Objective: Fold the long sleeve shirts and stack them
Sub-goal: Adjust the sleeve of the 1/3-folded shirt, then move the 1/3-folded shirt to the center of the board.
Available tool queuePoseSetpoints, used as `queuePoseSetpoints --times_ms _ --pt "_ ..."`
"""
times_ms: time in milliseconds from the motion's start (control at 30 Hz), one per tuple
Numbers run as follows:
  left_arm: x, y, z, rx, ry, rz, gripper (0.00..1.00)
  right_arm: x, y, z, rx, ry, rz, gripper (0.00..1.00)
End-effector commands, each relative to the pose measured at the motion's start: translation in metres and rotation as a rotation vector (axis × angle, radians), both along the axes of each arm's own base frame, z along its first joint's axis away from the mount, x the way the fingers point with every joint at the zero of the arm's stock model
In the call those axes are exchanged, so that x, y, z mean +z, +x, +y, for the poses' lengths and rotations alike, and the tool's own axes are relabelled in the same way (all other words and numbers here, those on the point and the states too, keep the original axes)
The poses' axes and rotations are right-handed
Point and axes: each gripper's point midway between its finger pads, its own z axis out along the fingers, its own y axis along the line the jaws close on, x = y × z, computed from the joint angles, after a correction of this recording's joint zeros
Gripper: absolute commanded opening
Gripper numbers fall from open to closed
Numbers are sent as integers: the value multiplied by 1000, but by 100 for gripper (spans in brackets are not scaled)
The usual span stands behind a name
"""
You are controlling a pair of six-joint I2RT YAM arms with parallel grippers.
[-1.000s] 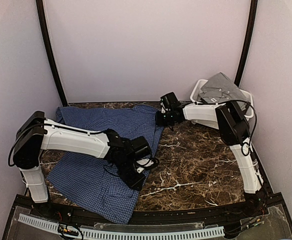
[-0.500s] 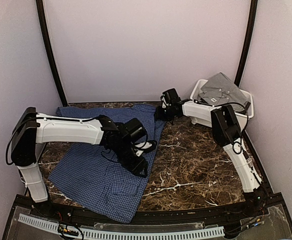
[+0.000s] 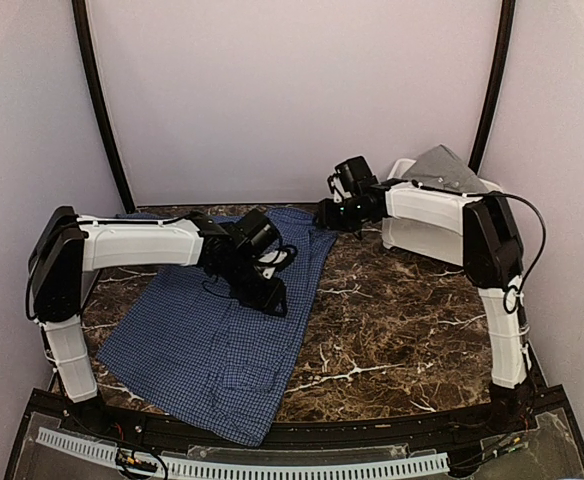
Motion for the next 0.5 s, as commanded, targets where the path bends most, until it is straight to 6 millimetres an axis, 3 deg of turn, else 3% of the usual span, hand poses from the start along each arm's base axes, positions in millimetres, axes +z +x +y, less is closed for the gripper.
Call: queuePoseSetpoints --times_ms 0,167,467 --pt "4 17 6 64 -26 -18 40 -5 -36 17 28 -1 14 53" --pt "6 22 9 70 -33 -25 41 -37 -65 5 -13 0 82 53" --pt "9 27 14 86 -40 -38 40 -74 -78 10 -18 35 161 45"
